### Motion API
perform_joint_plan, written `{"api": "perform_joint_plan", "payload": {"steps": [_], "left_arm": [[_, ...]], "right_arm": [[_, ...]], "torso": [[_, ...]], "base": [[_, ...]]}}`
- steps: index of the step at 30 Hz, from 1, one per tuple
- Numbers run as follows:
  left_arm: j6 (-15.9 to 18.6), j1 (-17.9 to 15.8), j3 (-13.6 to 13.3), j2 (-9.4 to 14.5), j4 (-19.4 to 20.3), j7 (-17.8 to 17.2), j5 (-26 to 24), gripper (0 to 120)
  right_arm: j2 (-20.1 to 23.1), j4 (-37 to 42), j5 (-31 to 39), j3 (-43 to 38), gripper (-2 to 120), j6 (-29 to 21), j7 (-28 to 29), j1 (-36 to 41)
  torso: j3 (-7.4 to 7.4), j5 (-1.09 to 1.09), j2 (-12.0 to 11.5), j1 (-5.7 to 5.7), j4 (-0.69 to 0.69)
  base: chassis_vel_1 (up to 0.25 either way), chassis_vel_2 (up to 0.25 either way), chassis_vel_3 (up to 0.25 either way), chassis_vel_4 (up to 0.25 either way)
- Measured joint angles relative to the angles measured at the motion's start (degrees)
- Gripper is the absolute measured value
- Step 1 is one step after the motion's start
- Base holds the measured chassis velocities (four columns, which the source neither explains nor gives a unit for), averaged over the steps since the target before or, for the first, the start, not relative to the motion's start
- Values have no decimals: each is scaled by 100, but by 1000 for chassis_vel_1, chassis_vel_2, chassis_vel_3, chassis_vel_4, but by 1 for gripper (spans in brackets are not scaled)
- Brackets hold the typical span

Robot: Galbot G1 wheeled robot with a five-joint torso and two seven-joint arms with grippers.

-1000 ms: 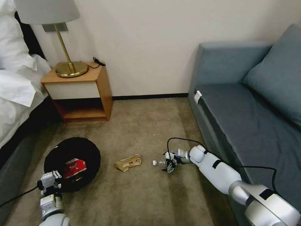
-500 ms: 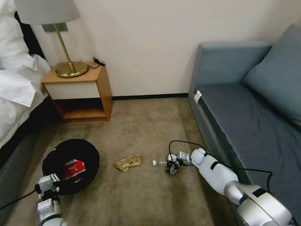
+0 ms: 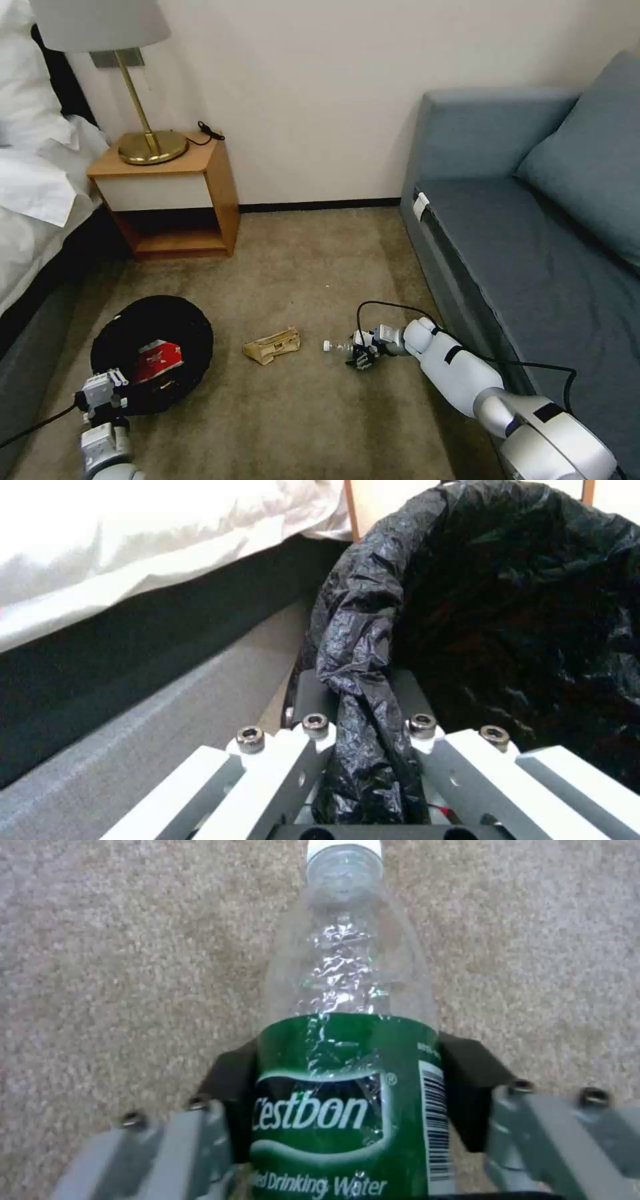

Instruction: Pick up the trash bin, then pick up the garbage on the floor and place it into the trash bin.

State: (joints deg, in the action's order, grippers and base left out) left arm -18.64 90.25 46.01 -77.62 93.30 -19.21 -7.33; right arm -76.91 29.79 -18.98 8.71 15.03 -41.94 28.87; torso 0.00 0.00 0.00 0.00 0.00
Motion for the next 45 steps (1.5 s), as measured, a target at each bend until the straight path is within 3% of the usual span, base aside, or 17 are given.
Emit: {"api": "perform_joint_plan", "payload": {"steps": [3,7,14,17,24,28,34,45], "left_arm": [[4,-41,-17,-29,0,0,28,6],[15,-60,-39,-51,0,-1,61,6],[17,-2,-49,-60,67,0,83,6],[22,25,-50,-58,130,0,84,6],[130,34,-55,-50,281,3,92,6],[209,12,-64,-60,361,8,143,6],[309,-131,-112,-139,387,10,220,6],[288,-236,-161,-236,468,73,271,6]], "right_arm": [[29,23,16,-41,39,22,-28,-14],[64,93,56,-58,30,35,-64,-21],[58,432,426,-50,26,92,-197,-16],[-131,610,599,-87,26,289,-94,-93],[-512,1233,1710,408,26,336,360,-285],[-651,1893,3174,1259,26,215,1111,-320],[-1035,2508,4405,2138,26,257,1766,-202],[-1533,2644,4723,2486,26,428,2171,196]], "torso": [[0,0,0,0,0],[0,0,0,0,0],[0,-1,0,0,-1],[0,-1,0,0,-1],[0,-2,0,0,1],[0,-2,0,0,0],[0,-2,0,0,1],[0,-1,0,0,0]], "base": [[0,0,0,0],[0,0,0,0],[0,0,0,0],[0,0,0,0],[0,0,0,0],[0,0,0,0],[0,0,0,0],[0,0,0,0]]}}
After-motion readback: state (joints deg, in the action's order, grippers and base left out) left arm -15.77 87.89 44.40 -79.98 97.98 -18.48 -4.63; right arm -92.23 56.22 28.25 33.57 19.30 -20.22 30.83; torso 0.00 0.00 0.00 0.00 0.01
